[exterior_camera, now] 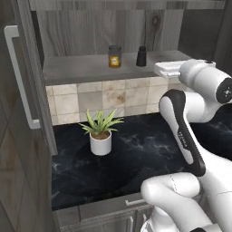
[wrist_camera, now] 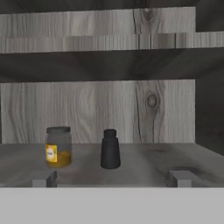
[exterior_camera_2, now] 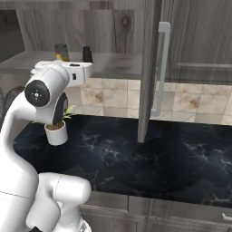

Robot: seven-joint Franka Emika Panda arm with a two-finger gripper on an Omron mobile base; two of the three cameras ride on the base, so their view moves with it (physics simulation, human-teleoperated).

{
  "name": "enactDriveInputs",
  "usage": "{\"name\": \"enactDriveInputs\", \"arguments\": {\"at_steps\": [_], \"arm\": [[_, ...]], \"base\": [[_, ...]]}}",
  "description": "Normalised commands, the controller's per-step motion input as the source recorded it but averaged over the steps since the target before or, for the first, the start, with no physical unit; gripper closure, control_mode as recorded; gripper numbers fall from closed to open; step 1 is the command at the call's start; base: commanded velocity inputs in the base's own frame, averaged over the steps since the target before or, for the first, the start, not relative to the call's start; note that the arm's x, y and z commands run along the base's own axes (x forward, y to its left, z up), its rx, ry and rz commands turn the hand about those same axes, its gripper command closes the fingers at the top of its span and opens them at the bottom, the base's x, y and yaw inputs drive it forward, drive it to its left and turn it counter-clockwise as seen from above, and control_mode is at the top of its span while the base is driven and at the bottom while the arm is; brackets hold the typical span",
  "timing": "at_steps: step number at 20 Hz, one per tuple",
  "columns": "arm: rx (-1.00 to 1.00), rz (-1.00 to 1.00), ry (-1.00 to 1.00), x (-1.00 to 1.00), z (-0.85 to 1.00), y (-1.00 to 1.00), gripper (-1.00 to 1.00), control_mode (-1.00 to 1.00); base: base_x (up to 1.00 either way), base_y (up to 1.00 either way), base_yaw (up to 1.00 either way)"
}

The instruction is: Collect the turmeric, ketchup, and shaker from the cabinet and place them next to the stove.

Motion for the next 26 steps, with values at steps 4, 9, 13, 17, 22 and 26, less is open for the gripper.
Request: {"name": "enactDriveInputs", "arguments": {"at_steps": [4,9,13,17,22,26], "arm": [[0.07,0.00,0.00,0.00,-0.04,-0.03,-1.00,-1.00],[0.00,0.00,0.04,0.05,-0.01,0.00,-1.00,-1.00],[0.01,0.00,0.14,0.22,0.00,0.00,-1.00,-1.00],[0.01,-0.01,0.20,0.33,0.00,0.00,-1.00,-1.00],[0.00,0.00,0.13,0.26,0.00,0.00,-1.00,-1.00],[0.00,0.00,0.00,0.00,0.00,0.00,-1.00,-1.00]], "base": [[0.00,0.00,0.00],[0.00,0.00,0.00],[0.00,0.00,0.00],[0.00,0.00,0.00],[0.00,0.00,0.00],[0.00,0.00,0.00]]}}
